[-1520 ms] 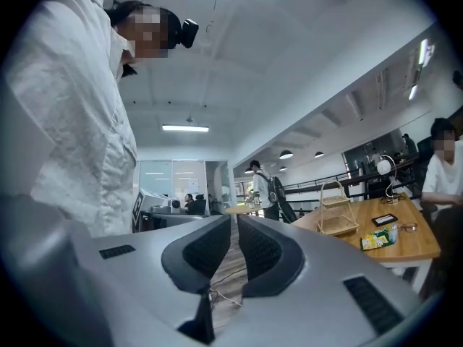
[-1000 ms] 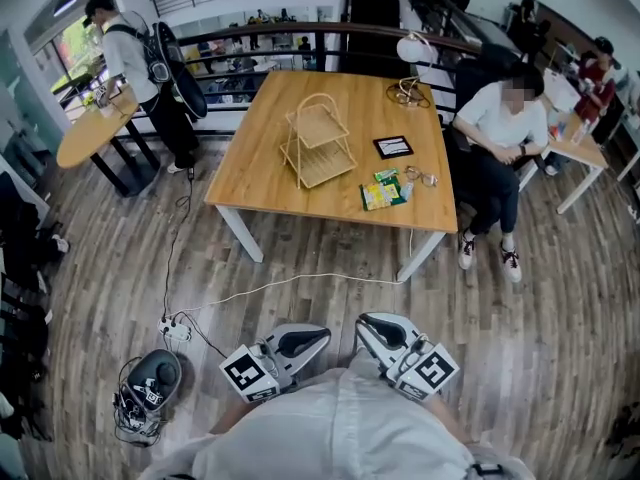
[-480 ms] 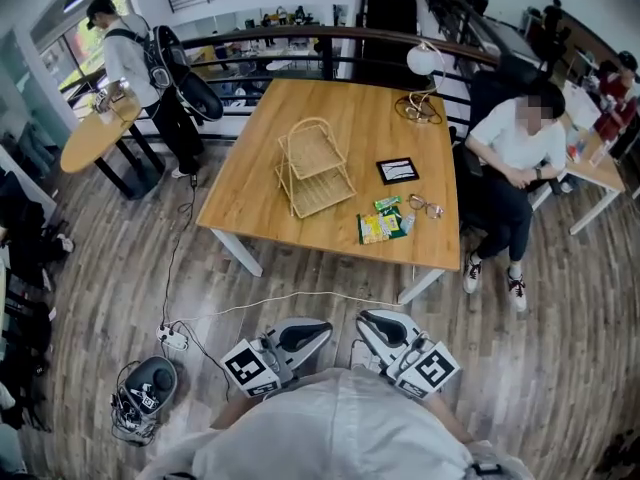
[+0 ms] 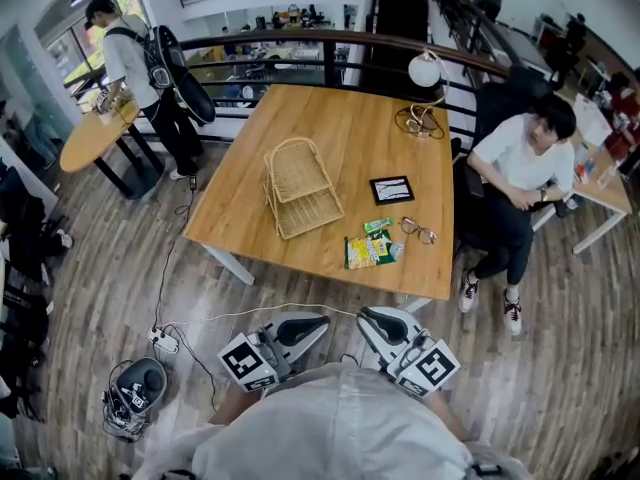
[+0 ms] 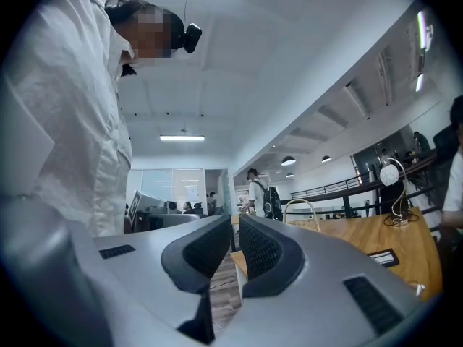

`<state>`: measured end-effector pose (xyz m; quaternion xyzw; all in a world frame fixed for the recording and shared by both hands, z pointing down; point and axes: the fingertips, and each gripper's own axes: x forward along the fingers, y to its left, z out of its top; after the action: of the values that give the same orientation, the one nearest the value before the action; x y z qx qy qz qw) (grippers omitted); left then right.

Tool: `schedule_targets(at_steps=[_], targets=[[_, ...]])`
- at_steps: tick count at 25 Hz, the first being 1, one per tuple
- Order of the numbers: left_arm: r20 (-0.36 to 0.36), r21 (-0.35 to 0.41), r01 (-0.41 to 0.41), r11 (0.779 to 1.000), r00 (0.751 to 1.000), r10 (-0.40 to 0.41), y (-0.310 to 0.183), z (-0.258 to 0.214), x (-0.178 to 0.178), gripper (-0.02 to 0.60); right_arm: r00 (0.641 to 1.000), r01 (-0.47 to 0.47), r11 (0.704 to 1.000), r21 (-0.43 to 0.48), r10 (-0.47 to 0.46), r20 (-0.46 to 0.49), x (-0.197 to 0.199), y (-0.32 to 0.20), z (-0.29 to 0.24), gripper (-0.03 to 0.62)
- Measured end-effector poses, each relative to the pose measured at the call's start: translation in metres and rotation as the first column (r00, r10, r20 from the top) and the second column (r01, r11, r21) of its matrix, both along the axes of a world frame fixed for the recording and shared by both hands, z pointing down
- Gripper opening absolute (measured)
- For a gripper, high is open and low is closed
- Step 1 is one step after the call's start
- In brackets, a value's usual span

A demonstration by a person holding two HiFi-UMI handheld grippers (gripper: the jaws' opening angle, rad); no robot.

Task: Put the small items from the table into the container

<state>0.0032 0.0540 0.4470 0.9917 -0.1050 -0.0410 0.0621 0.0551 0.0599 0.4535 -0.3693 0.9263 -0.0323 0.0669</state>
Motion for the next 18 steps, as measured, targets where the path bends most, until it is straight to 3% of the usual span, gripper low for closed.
schedule_targets(at_steps=[8,18], targets=[[-0.017,-0.003,0.018,1.0,1.0,-0.018,-0.028,0.002,0.027,0.008,1.0,0.027,1.0,-0.007,-0.027,-0.009,0.023,-0.029,0.005,0.02],[-0.021,-0.01,-0.024,1.0,0.999,0.023,-0.049,0.003,0.034,0.008,1.0,-0.003,1.0,-0.018,0.003,-0.023,0.025,-0.046,0.006,0.02]])
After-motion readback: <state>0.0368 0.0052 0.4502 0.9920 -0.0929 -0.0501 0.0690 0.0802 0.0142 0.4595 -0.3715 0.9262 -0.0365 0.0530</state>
